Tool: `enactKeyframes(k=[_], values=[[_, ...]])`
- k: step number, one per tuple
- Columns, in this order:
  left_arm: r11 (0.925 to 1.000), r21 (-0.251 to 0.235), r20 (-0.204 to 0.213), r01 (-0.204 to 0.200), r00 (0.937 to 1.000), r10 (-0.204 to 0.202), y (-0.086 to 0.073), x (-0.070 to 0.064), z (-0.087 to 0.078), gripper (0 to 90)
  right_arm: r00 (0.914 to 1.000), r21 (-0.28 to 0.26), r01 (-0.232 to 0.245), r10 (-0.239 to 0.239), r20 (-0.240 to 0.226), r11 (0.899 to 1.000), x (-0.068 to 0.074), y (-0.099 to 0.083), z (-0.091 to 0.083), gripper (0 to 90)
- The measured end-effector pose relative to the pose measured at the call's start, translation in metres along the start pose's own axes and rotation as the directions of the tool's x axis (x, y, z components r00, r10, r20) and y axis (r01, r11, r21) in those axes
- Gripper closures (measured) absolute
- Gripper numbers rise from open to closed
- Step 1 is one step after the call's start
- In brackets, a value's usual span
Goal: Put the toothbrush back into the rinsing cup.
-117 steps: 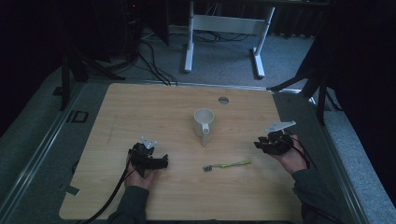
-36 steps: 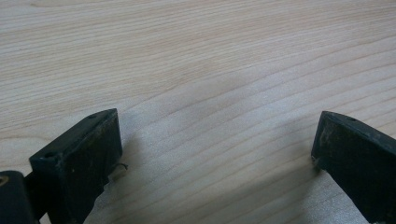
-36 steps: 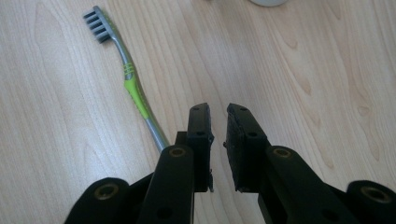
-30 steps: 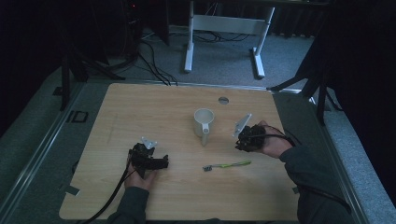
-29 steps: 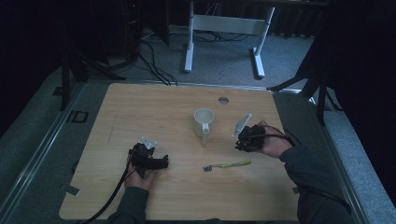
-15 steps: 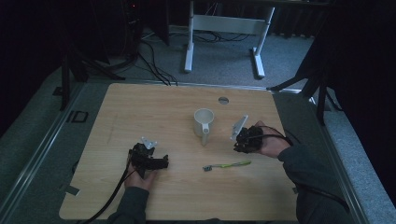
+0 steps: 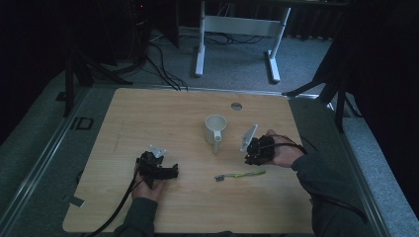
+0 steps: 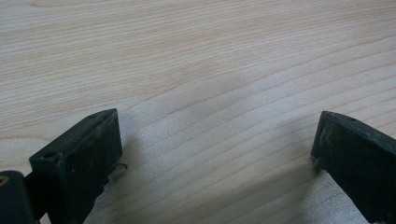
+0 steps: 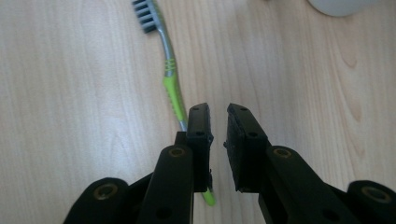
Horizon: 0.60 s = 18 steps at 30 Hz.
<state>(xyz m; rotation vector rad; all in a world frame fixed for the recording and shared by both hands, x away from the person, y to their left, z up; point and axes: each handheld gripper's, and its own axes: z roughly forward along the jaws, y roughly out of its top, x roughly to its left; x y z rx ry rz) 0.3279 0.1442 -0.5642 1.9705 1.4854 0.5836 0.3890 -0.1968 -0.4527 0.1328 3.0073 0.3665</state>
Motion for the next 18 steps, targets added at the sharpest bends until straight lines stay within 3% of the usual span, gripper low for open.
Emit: enactKeyframes(k=[18], values=[[1.0, 0.0, 0.0, 0.001, 1.0, -0.001, 0.0, 0.0, 0.0, 1.9, 0.999, 0.007, 0.045, -0.045, -0.001, 0.999, 0.0017, 0.0055, 0.0026, 81.5]])
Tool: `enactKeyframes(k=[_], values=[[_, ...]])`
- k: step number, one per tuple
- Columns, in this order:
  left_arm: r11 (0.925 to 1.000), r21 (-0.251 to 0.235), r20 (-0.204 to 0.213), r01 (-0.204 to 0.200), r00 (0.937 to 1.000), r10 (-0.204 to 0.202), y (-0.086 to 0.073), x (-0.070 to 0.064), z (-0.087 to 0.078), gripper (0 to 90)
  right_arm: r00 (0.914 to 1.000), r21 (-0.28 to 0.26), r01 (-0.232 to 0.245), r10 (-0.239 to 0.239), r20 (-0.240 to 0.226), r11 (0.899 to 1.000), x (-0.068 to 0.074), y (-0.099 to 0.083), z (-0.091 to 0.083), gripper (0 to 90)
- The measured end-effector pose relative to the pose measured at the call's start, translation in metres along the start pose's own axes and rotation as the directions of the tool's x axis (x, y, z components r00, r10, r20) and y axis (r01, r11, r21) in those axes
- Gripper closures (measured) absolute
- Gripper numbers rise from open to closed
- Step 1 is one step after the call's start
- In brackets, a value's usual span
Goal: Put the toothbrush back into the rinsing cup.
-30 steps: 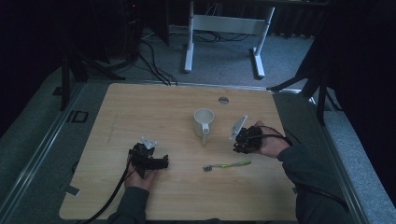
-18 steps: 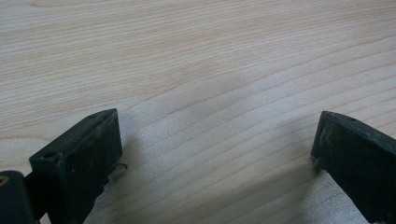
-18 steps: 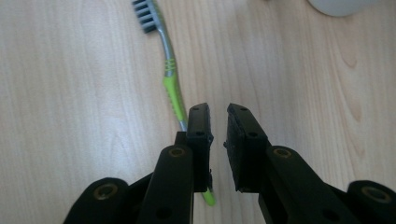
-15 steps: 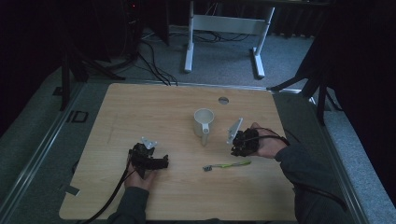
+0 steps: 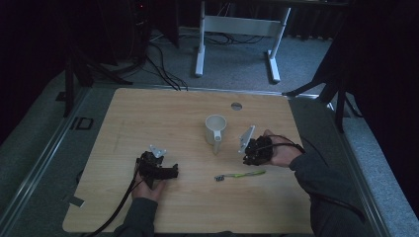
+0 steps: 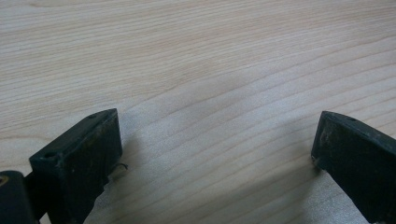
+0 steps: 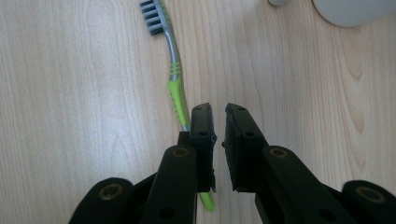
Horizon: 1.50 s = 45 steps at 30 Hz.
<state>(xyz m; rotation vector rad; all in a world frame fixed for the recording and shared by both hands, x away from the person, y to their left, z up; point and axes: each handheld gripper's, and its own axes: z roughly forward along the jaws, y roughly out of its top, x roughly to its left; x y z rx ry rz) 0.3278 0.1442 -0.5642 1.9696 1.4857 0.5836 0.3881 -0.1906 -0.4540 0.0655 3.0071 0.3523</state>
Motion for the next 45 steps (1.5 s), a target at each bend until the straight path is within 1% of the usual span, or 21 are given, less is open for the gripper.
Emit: enactKeyframes(k=[8, 15, 17, 22, 24, 27, 29, 37, 39, 45], values=[[1.0, 0.0, 0.0, 0.0, 1.0, 0.0, 0.0, 0.0, 0.0, 1.9, 0.9998, 0.007, 0.016, -0.016, -0.009, 1.0, 0.0, 0.003, 0.001, 82.6], [1.0, 0.0, 0.0, 0.0, 1.0, 0.0, 0.0, 0.0, 0.0, 1.9, 0.9993, 0.028, 0.031, -0.03, -0.024, 0.999, 0.002, 0.005, 0.003, 83.6], [1.0, 0.0, 0.0, 0.0, 1.0, 0.0, 0.0, 0.0, 0.0, 2.0, 0.9987, 0.038, 0.043, -0.042, -0.028, 0.998, 0.002, 0.005, 0.005, 83.6], [1.0, 0.0, 0.0, 0.0, 1.0, 0.0, 0.0, 0.0, 0.0, 2.0, 0.998, 0.056, 0.05, -0.048, -0.04, 0.997, 0.003, 0.007, 0.007, 83.5], [1.0, 0.0, 0.0, 0.0, 1.0, 0.0, 0.0, 0.0, 0.0, 1.9, 0.9975, 0.062, 0.061, -0.059, -0.04, 0.996, 0.003, 0.007, 0.008, 83.4], [1.0, 0.0, 0.0, 0.0, 1.0, 0.0, 0.0, 0.0, 0.0, 2.0, 0.9972, 0.067, 0.063, -0.061, -0.043, 0.996, 0.004, 0.008, 0.009, 83.1], [1.0, 0.0, 0.0, 0.0, 1.0, 0.0, 0.0, 0.0, 0.0, 1.9, 0.9964, 0.074, 0.073, -0.07, -0.048, 0.995, 0.004, 0.009, 0.011, 82.4], [1.0, -0.001, 0.0, 0.002, 1.0, -0.002, 0.0, 0.0, 0.0, 2.0, 0.9956, 0.102, 0.079, -0.074, -0.058, 0.992, 0.005, 0.01, 0.016, 81.0], [1.0, -0.001, 0.0, 0.002, 1.0, -0.002, 0.0, 0.0, 0.0, 1.9, 0.9944, 0.115, 0.091, -0.084, -0.065, 0.989, 0.006, 0.011, 0.018, 80.5], [1.0, 0.0, 0.0, 0.001, 1.0, -0.001, 0.0, 0.0, 0.0, 2.0, 0.9936, 0.129, 0.1, -0.092, -0.066, 0.987, 0.007, 0.012, 0.021, 79.9]])
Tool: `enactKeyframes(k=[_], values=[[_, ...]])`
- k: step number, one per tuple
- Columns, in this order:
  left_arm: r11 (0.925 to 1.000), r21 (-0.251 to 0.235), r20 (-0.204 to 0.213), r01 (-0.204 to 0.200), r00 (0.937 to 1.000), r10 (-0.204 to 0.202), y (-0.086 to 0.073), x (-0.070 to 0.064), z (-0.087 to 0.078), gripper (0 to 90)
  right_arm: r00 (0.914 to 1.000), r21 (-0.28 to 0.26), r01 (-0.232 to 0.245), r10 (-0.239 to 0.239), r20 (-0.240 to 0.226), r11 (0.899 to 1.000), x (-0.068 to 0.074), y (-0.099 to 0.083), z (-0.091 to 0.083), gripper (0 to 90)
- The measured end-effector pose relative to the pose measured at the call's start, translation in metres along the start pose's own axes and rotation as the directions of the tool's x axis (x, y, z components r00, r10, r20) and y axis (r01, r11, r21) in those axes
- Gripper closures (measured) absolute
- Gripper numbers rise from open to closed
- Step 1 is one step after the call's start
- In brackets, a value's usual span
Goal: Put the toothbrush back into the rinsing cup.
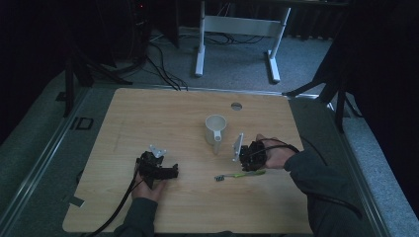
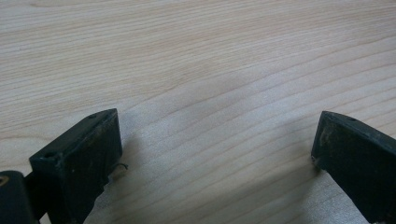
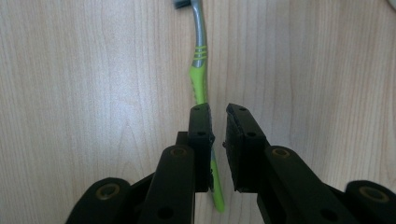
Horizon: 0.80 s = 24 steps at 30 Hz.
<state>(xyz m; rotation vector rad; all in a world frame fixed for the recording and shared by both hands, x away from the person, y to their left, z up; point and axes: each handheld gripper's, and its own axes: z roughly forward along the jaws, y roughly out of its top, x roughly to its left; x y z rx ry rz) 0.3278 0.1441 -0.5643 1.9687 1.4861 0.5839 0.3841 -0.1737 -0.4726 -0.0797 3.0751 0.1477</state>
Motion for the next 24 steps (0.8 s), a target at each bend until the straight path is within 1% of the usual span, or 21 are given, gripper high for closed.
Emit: enactKeyframes(k=[6, 15, 24], values=[[1.0, 0.0, 0.0, -0.001, 1.0, 0.001, 0.0, 0.0, 0.0, 1.9, 1.0, 0.021, 0.002, -0.002, -0.004, 1.0, 0.002, 0.001, 0.004, 79.2], [1.0, 0.001, 0.0, -0.001, 1.0, 0.001, 0.0, 0.0, 0.0, 2.0, 0.9997, 0.055, 0.019, -0.018, -0.013, 0.998, 0.003, 0.002, 0.013, 79.2], [1.0, 0.001, 0.0, -0.001, 1.0, 0.001, 0.0, 0.0, 0.0, 1.9, 0.9997, 0.06, 0.02, -0.019, -0.015, 0.998, 0.003, 0.003, 0.015, 79.2]])
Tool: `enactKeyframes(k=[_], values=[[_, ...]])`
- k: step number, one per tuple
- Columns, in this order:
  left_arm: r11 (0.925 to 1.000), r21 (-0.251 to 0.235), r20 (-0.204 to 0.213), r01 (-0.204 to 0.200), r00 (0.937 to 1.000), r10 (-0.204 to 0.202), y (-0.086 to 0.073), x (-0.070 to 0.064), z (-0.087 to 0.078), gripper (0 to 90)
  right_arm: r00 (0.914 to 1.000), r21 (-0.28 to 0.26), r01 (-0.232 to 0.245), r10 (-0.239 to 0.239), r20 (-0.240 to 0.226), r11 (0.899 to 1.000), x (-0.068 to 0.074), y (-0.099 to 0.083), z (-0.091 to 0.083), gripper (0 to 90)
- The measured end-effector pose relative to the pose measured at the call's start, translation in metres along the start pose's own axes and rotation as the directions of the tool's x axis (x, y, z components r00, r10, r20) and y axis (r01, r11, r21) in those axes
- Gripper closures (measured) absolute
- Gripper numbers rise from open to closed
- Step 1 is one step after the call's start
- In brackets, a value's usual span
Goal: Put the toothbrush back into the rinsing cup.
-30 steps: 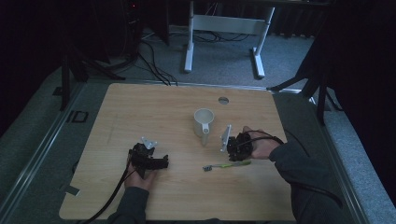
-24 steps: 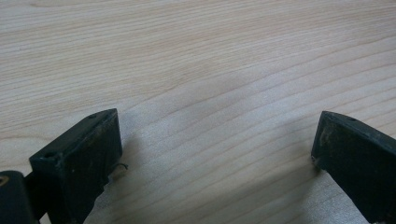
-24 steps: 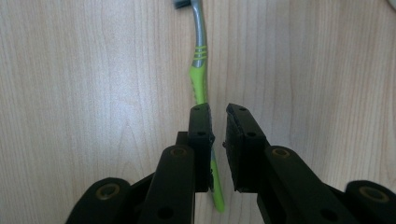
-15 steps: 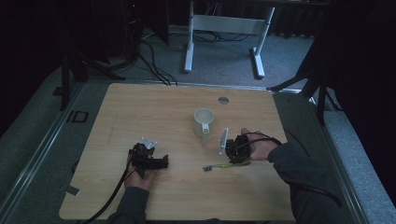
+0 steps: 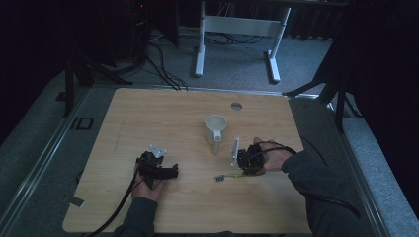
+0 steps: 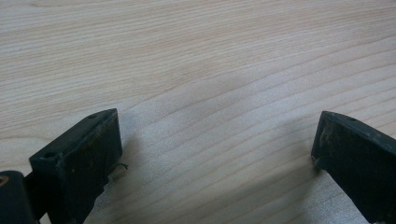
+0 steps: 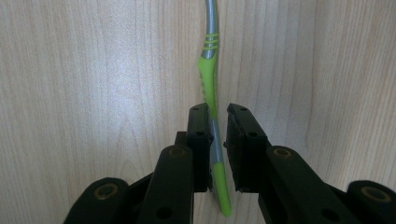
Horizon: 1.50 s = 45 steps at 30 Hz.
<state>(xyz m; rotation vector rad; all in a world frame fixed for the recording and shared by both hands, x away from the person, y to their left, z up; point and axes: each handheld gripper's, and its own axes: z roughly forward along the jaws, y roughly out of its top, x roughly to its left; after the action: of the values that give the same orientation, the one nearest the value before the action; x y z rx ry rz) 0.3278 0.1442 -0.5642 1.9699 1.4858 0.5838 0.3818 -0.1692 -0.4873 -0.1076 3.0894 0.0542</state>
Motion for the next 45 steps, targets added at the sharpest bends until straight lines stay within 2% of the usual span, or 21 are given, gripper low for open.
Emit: enactKeyframes(k=[16, 33, 45], values=[[1.0, 0.0, 0.0, 0.0, 1.0, 0.0, 0.0, 0.0, 0.0, 1.9, 0.9998, 0.006, -0.001, 0.001, -0.019, 1.0, 0.0, 0.001, 0.007, 78.7], [1.0, 0.0, 0.0, 0.0, 1.0, 0.0, 0.0, 0.0, 0.0, 1.9, 0.9994, 0.045, 0.002, -0.001, -0.035, 0.999, -0.001, 0.001, 0.016, 77.7], [1.0, 0.0, 0.0, 0.0, 1.0, 0.0, 0.0, 0.0, 0.0, 1.9, 0.9993, 0.034, 0.01, -0.009, -0.036, 0.999, -0.002, 0.006, 0.018, 76.1]])
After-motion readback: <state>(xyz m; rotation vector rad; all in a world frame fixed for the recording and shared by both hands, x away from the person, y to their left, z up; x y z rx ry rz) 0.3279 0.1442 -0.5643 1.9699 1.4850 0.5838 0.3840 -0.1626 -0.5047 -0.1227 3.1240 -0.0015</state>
